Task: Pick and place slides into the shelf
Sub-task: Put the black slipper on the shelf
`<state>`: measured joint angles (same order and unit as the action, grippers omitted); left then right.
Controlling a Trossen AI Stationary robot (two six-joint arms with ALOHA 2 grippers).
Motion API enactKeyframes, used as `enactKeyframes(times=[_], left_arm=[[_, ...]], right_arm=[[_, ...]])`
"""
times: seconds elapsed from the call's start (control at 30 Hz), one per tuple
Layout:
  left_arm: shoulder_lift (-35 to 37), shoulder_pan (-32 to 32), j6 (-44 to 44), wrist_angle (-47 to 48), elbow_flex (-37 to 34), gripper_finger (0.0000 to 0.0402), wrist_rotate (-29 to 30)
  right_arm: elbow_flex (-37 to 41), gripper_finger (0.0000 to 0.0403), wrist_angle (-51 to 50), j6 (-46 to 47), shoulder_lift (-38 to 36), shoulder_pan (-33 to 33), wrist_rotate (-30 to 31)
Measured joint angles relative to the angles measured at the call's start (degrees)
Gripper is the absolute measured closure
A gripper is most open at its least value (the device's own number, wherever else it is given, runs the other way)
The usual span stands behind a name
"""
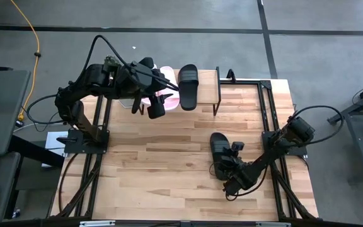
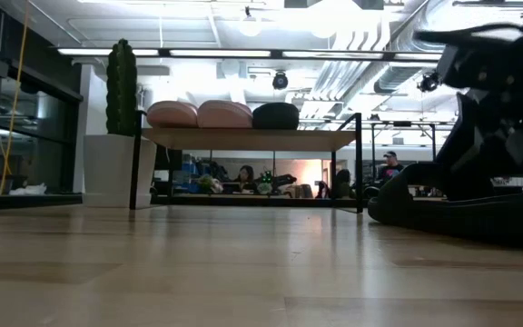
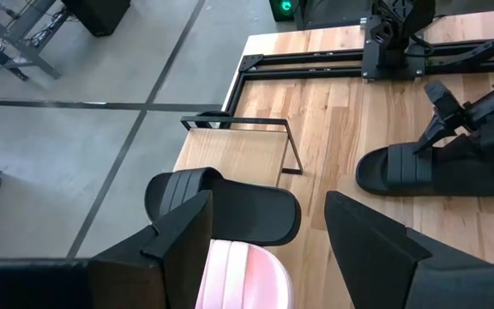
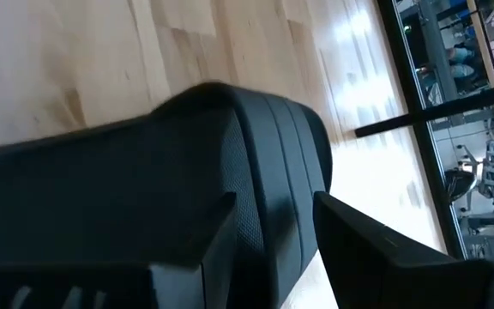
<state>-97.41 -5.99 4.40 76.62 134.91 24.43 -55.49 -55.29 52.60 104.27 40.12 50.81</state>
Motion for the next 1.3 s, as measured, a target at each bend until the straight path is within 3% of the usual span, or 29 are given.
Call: enactKeyframes(times=[0.43, 0.83, 1.3], left_arm=[[0.0, 0.0, -0.2, 0.0, 0.0, 0.0188, 0.0], [0.0, 0.0, -0.2, 0.0, 0.0, 0.0188, 0.0], [0.0, 0.0, -0.2, 0.0, 0.0, 0.0188, 0.0]], right_arm=[[2.1, 0.0266, 2.7, 1.4, 0.0, -1.8, 1.5], [2.1, 0.0395, 3.8, -0.6, 0.0, -3.0, 1.5], [2.0, 0.0401, 3.3, -0.4, -0.5, -3.4, 2.7]])
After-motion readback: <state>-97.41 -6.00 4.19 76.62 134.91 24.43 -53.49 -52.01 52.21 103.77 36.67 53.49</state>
